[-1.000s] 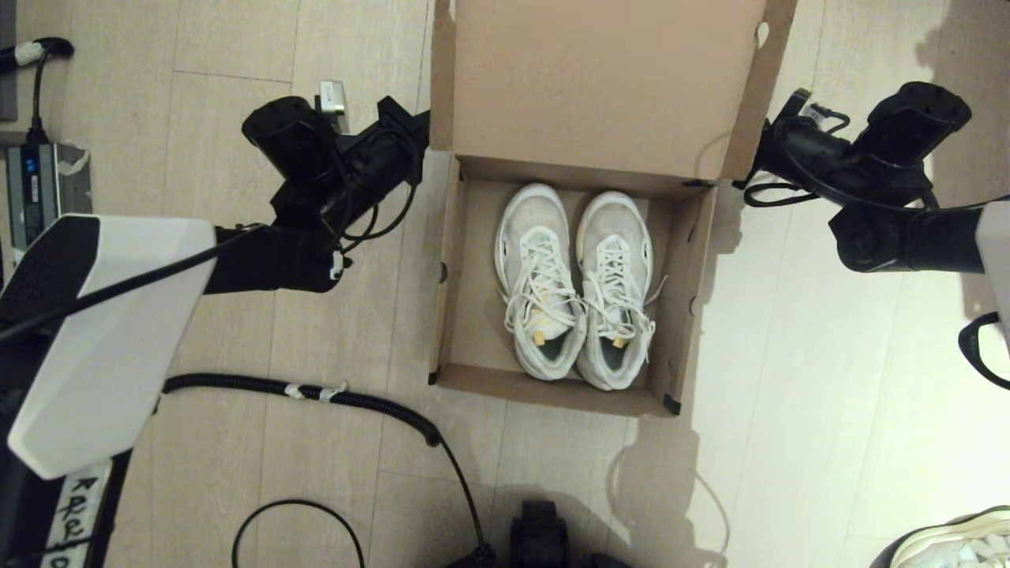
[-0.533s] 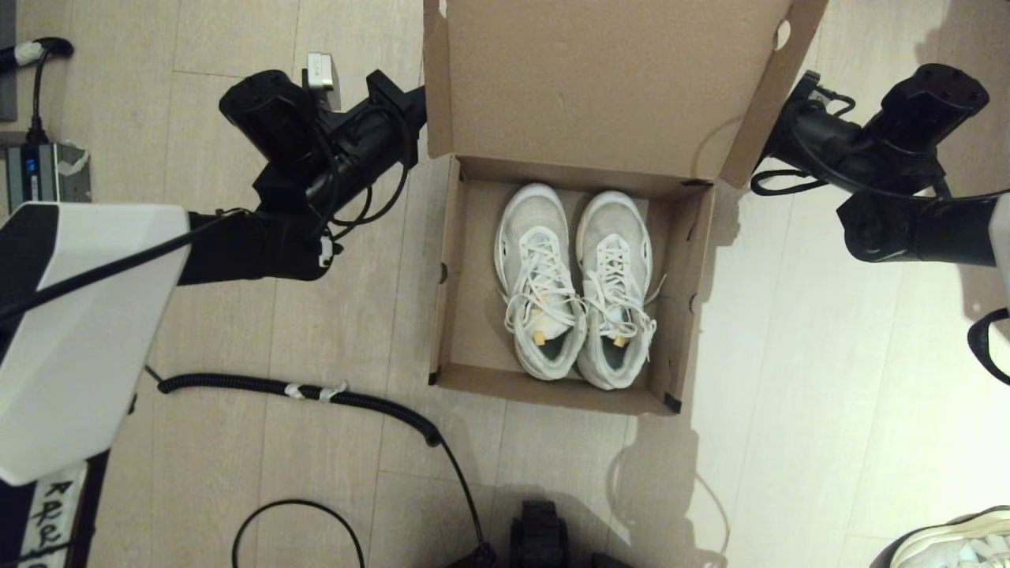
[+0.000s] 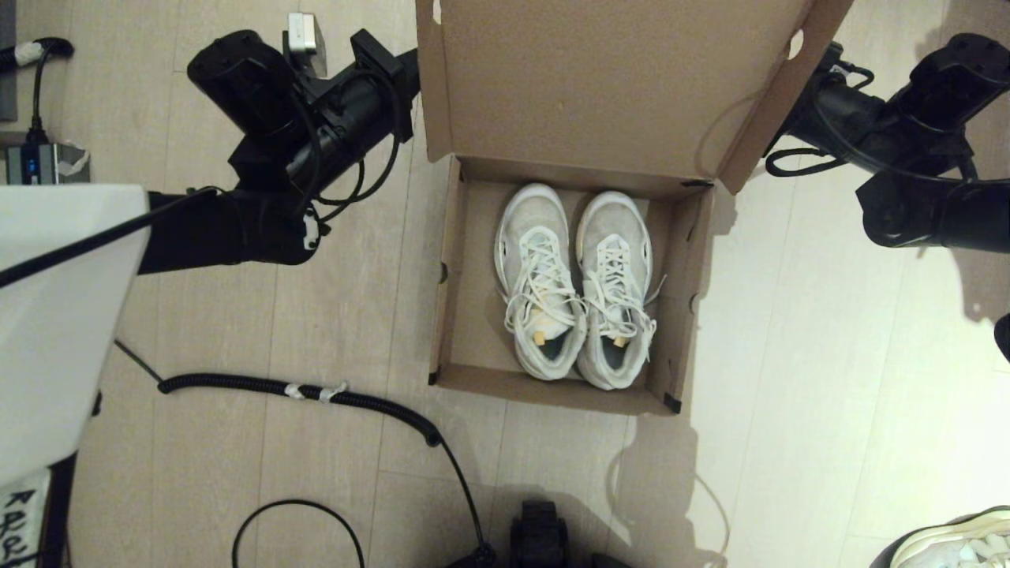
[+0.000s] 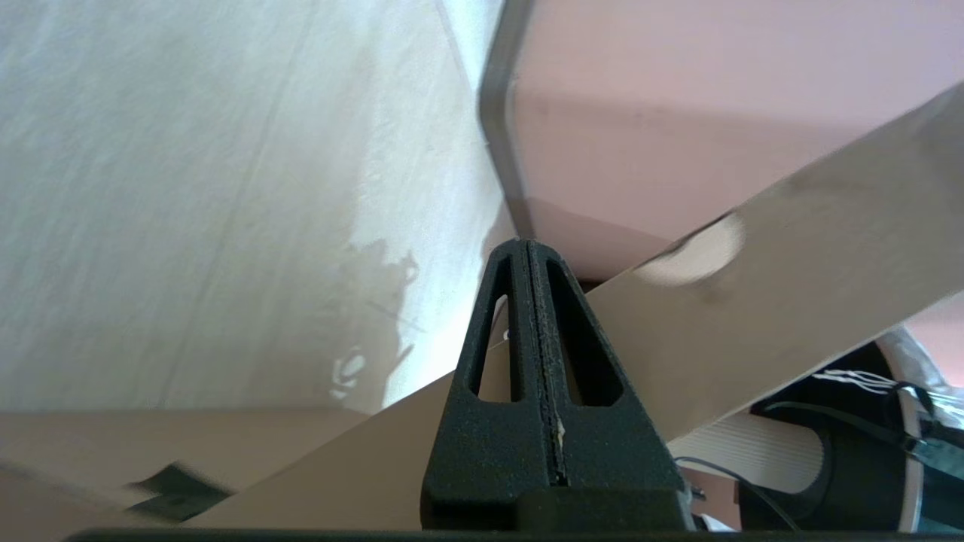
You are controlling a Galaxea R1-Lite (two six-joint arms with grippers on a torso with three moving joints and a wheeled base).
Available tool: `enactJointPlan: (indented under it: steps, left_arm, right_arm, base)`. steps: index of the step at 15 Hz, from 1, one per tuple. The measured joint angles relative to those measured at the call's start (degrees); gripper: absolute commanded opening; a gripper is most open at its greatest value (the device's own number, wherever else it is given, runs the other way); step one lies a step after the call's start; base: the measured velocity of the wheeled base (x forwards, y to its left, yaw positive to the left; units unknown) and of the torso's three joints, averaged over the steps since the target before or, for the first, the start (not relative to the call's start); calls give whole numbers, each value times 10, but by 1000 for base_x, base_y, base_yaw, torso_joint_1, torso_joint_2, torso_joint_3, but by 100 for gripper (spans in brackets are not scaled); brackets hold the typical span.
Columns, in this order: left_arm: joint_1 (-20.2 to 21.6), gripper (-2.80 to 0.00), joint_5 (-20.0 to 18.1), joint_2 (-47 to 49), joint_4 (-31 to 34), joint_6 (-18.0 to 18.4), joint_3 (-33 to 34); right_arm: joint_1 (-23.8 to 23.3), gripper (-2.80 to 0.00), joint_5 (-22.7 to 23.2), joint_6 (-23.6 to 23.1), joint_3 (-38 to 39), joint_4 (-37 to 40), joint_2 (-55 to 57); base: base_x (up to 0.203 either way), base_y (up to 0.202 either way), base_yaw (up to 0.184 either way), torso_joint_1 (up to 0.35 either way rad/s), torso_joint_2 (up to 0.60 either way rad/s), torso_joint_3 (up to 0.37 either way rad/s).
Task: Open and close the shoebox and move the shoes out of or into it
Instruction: Close the shoe box
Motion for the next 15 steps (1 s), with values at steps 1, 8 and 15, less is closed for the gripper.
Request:
enactJointPlan:
  steps: [1,8,15]
  left_arm:
    - [0,-280,0,-5,1,0,0]
    - [-9,-280,2,-46,22,0,1]
    - [-25,-280,6,-108,56,0,9]
  right_arm:
    - [0,-280,1,3,0,0,-5]
    - [0,-280,6,38,9,4,-56]
    - [1,-280,8,46,59,14,-132]
  base:
    - [0,0,0,0,0,0]
    - [0,0,0,0,0,0]
    - [0,0,0,0,0,0]
